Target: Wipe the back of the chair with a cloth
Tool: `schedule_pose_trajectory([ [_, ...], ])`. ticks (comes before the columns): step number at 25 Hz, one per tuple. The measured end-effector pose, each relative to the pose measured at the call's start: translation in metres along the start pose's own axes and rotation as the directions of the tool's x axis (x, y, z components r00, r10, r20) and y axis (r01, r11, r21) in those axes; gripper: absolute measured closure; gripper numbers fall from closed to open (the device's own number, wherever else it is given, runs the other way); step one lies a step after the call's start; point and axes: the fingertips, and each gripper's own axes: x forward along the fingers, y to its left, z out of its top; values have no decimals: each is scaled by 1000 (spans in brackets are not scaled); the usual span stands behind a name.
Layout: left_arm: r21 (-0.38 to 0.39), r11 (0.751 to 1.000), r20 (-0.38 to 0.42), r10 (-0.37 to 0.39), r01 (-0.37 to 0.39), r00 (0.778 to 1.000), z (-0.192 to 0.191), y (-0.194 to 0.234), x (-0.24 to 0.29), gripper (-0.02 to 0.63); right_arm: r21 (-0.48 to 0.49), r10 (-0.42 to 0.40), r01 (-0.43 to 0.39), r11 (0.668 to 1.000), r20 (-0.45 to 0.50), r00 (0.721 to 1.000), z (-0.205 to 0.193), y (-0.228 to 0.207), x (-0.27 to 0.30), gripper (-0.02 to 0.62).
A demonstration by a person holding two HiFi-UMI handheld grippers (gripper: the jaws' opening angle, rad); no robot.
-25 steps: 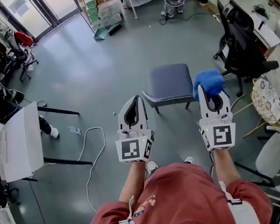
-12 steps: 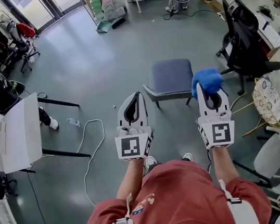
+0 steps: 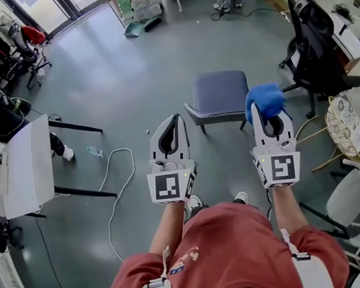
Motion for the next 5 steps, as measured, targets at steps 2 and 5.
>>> schedule_pose_trajectory([
  [2, 1, 1000, 1, -1, 1, 1000, 0, -2, -1, 594, 3, 2, -2, 1000, 6, 1000, 0, 1, -1, 531],
  [5, 3, 1000, 3, -2, 2, 1000, 1, -4, -3, 594, -2, 7, -7, 1000, 15, 1000, -3, 3, -3, 530],
])
